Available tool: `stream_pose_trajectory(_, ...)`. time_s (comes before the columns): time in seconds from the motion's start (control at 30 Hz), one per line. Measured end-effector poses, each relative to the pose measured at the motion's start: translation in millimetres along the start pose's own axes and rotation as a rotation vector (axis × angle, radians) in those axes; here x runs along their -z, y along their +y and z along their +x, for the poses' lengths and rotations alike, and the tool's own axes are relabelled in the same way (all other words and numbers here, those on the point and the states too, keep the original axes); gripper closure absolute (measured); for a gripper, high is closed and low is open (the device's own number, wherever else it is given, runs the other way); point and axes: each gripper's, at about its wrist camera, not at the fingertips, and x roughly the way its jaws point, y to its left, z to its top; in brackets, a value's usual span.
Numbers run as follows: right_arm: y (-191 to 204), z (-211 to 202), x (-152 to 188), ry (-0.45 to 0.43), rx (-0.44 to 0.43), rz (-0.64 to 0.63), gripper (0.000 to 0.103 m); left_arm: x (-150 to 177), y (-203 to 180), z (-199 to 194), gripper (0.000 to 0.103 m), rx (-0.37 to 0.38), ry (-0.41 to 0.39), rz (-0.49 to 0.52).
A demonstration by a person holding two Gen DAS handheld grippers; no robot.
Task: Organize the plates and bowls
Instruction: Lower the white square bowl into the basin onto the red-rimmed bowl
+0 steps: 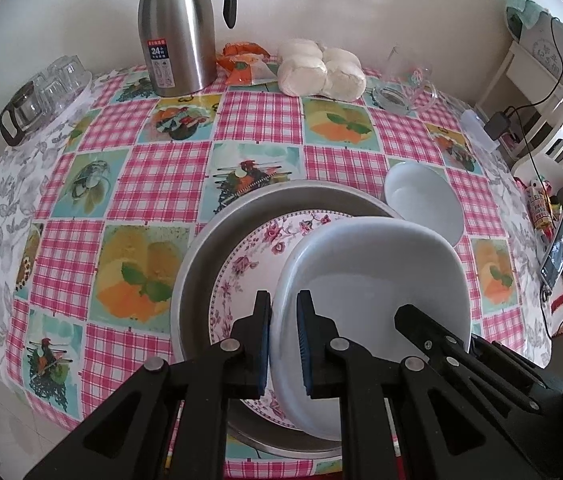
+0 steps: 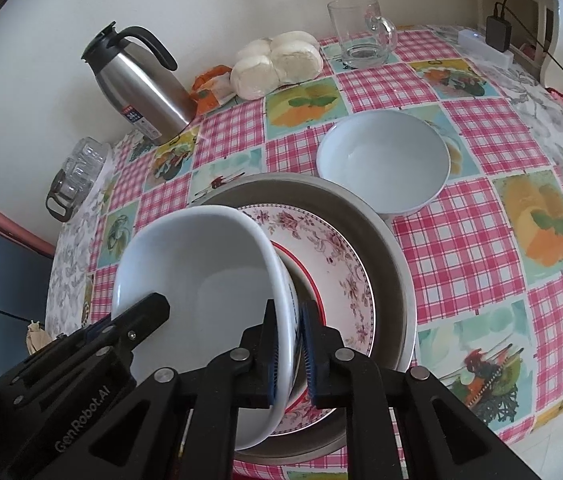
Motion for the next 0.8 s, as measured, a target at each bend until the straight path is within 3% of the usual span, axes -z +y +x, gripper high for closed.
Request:
stream_pose_trajectory(0.43, -3.6, -2.8, -2.6, 0.007, -0.034, 0.015, 0.085, 0.8, 2.2, 6.2, 0.088, -0.013, 0.023, -0.016)
stream_pose_trajectory(0.73, -5.5, -9.8, -3.9, -0.002, -0.073, 0.032, 0.076, 0.7, 2.5, 4.2, 0.087, -0.018, 0.017, -0.022)
stream_pose_trajectory(0.8, -3.5, -14.8, -4.3, -0.021, -0.073, 0.022, 0.067, 0.6, 3.0, 3.1, 0.087, -0.009, 0.014, -0.021)
